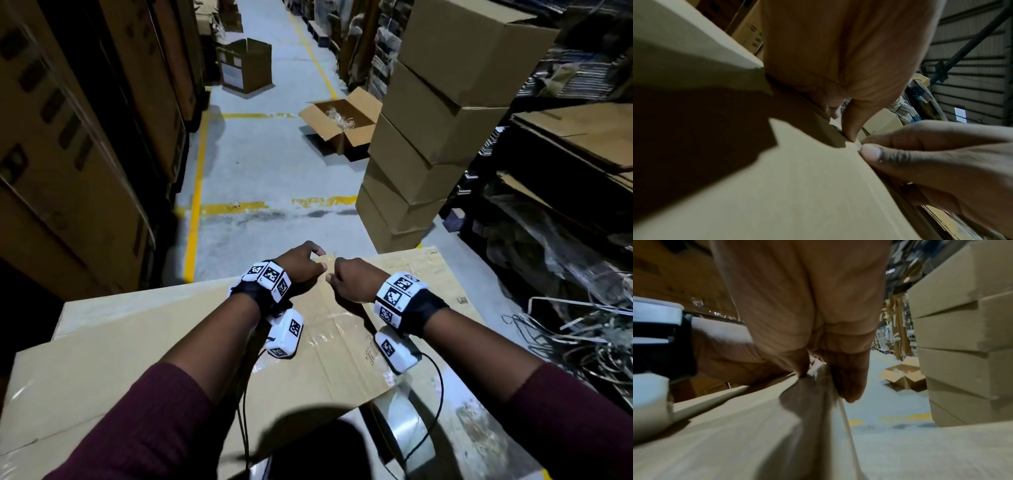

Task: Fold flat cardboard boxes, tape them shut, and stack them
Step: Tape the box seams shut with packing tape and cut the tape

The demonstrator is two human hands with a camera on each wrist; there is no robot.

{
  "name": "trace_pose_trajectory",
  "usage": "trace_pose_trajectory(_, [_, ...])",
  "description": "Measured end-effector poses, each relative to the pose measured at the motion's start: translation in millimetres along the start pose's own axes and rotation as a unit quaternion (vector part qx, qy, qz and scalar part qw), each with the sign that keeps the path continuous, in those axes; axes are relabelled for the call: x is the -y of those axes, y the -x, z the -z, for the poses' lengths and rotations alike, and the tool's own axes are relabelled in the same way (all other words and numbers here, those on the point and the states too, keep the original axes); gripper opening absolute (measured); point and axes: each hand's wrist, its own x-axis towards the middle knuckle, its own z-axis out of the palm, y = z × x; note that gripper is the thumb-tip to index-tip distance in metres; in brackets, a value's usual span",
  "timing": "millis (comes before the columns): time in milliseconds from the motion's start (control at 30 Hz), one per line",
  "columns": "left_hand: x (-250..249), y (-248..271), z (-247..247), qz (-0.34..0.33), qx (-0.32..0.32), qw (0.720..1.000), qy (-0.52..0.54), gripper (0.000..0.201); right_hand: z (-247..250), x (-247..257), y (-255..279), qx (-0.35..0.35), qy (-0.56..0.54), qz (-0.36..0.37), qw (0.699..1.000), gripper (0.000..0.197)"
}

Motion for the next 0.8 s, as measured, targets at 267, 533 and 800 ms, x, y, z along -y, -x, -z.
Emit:
trace_pose_trajectory(267, [-19.6,-6.1,6.7,0.005,0.082,0.996,0.038,0.034,0.8,-10.5,-1.4,0.104,-0.071,-0.011,0.992,0.068])
trace_pose_trajectory(533, [-46.9,-3.0,3.1,-0.014,0.081,0.995,-0.059,0.033,-47.2,-40.9,75.2,0.076,-0.104,0.01,0.992,0.059])
trace_pose_trajectory(800, [-61.4,18.5,-16.5,-0.036,0.039,0.988,-0.148,0.039,-89.0,-81.0,138.0,0.07,-0.184,0.067,0.978,0.074])
